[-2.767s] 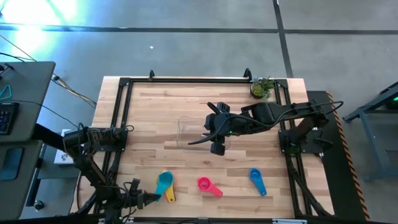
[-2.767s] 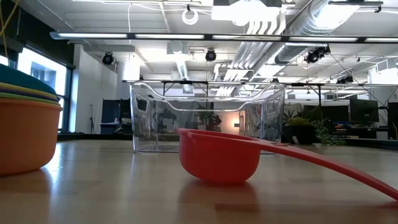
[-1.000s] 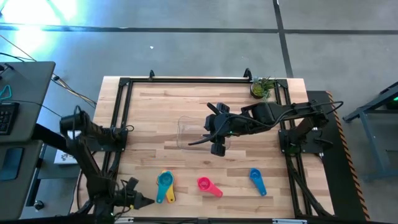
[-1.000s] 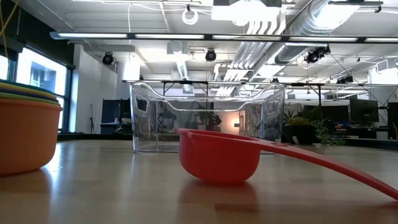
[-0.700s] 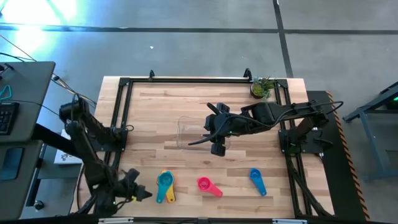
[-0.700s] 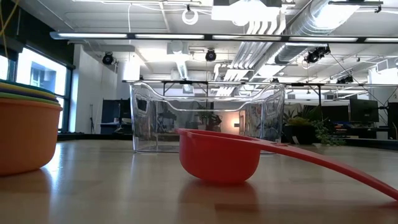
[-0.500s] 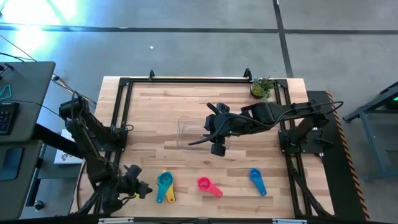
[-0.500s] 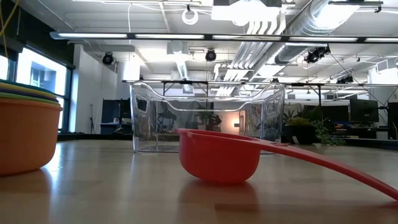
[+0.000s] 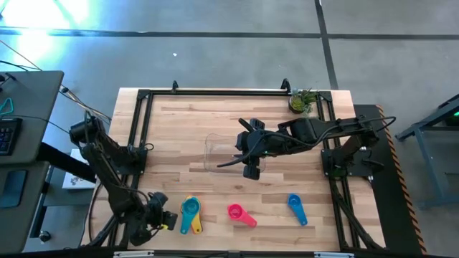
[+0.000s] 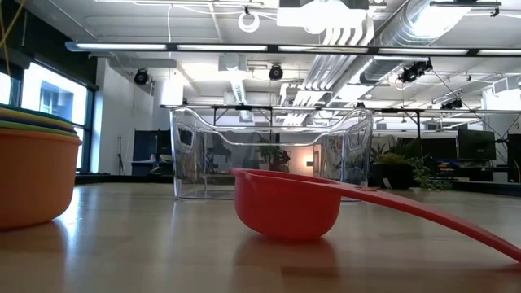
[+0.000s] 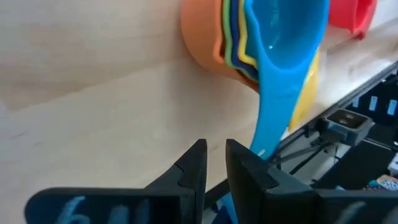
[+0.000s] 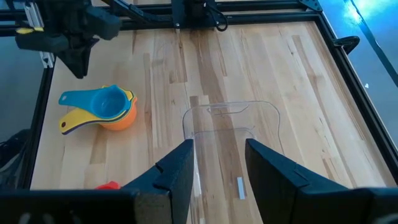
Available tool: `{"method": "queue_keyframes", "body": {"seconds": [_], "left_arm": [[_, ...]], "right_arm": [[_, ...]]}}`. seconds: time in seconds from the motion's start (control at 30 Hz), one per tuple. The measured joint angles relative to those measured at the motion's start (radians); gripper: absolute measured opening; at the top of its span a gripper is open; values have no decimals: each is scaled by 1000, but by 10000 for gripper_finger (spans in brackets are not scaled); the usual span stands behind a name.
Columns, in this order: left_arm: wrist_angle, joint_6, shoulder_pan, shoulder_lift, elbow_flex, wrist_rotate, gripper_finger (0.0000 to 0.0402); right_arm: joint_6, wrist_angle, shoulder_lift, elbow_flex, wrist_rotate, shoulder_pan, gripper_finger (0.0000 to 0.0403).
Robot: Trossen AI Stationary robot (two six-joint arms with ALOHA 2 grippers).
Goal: Nest measuring cups in basket
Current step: Stack the light blue measuring cup on top of the yellow measuring cup
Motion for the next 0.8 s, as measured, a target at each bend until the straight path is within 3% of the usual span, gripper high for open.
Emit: {"method": "queue_keyframes", "body": {"seconds": [0.23, 0.8], "left_arm": [[79, 13, 39, 62, 0, 54, 51], [300, 177, 148, 142, 0, 75, 51]], "right_arm": [[0, 0, 0, 0, 0, 0, 138], [0, 0, 0, 0, -2, 0, 138]]}}
